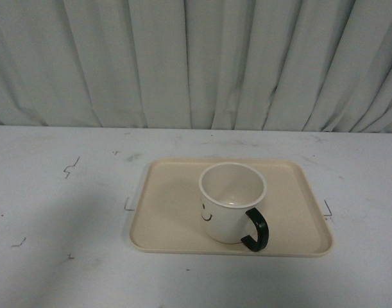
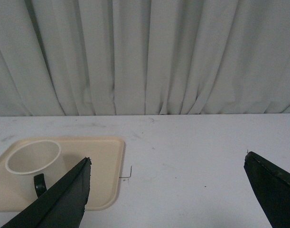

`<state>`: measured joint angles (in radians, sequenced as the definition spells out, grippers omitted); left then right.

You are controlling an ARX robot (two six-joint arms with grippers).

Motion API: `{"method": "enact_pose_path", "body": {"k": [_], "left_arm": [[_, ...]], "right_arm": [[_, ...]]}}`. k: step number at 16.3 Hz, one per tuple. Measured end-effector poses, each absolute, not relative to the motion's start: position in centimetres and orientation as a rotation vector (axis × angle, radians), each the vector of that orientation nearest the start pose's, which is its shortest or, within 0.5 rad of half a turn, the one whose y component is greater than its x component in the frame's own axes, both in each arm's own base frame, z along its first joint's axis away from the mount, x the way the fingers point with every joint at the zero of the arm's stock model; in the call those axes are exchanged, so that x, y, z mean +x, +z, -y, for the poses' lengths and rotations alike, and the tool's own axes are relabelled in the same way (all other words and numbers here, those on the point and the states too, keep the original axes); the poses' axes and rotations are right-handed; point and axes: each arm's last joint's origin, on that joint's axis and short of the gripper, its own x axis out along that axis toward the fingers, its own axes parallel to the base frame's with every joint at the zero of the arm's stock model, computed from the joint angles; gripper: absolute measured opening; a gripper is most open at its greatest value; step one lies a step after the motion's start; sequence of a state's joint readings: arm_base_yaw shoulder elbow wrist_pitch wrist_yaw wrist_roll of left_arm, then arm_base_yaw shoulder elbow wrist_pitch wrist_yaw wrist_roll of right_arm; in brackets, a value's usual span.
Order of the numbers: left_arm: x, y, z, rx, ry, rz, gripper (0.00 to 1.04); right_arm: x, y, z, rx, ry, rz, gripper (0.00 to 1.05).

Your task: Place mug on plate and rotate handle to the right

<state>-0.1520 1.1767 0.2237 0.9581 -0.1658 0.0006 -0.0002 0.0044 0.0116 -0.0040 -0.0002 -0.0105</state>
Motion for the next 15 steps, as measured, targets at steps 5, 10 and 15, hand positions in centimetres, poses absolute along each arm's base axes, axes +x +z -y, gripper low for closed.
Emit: {"method": "enact_pose_path", "body": {"k": [5, 10, 15], "left_arm": [[17.6, 17.3, 1.5, 0.003, 0.005, -0.017, 0.02], [15.6, 15.7, 0.1, 0.002, -0.001, -0.048, 0.02], [14.3, 16.4, 0.0, 0.000, 0.000, -0.012, 0.02]], "right_arm": [[9.7, 16.7, 0.0, -0.010, 0.000, 0.003, 0.98], [9.7, 16.7, 0.0, -0.010, 0.000, 0.003, 0.98], [9.7, 16.7, 0.0, -0.010, 0.000, 0.003, 0.98]]}}
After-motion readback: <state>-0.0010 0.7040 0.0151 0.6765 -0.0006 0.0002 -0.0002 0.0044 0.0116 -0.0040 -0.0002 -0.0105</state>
